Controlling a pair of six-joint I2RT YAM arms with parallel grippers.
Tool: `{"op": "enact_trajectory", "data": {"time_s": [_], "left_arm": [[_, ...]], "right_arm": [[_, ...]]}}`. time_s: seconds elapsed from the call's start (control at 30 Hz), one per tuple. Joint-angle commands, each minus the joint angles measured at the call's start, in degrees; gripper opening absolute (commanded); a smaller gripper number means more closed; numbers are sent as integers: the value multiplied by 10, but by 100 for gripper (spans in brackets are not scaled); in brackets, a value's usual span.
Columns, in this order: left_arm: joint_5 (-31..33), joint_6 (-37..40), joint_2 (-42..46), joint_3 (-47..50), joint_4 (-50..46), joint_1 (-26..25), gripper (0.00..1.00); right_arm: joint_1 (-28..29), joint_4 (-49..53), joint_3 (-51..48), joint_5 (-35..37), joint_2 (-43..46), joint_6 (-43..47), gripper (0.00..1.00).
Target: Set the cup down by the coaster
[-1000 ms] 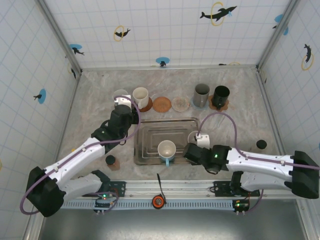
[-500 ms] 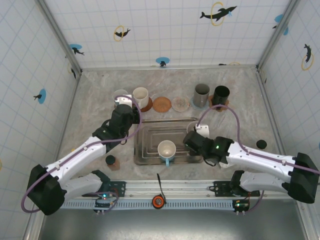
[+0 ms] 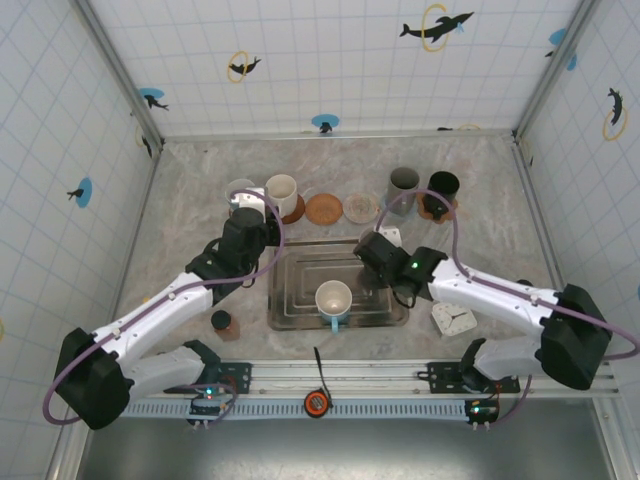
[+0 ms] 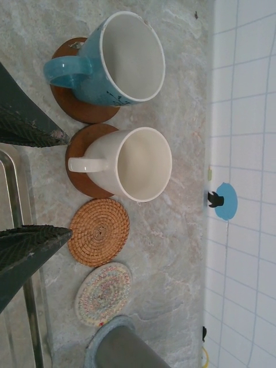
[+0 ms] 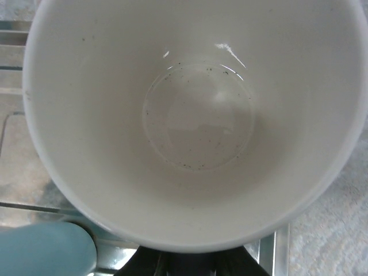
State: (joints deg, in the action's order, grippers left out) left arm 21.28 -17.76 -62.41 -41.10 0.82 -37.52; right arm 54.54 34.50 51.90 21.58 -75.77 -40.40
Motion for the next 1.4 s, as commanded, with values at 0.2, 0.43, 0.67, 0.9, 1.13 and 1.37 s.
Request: {"op": "enact_trajectory", "data": {"time_s": [0.2, 0.43, 0.67, 0.9, 1.13, 1.37], "left_arm": [[2, 21, -3, -14, 10, -2, 38], [12, 20, -4, -17, 1, -2, 38], [15, 16, -4, -18, -1, -2, 38], [18, 16, -3, -20, -7, -3, 38], [24, 19, -2, -19, -8, -2, 39], [25, 20, -3, -20, -9, -2, 38]], "right_arm": [[-47, -63, 81, -24, -73, 65, 0], [-67, -77, 130, -34, -126, 99, 0], [-94, -124, 164, -54, -168, 103, 0], [-125, -114, 242, -76, -239, 129, 0], [-148, -96, 295, -84, -282, 153, 0], [-162, -79, 326, -84, -310, 166, 0]]}}
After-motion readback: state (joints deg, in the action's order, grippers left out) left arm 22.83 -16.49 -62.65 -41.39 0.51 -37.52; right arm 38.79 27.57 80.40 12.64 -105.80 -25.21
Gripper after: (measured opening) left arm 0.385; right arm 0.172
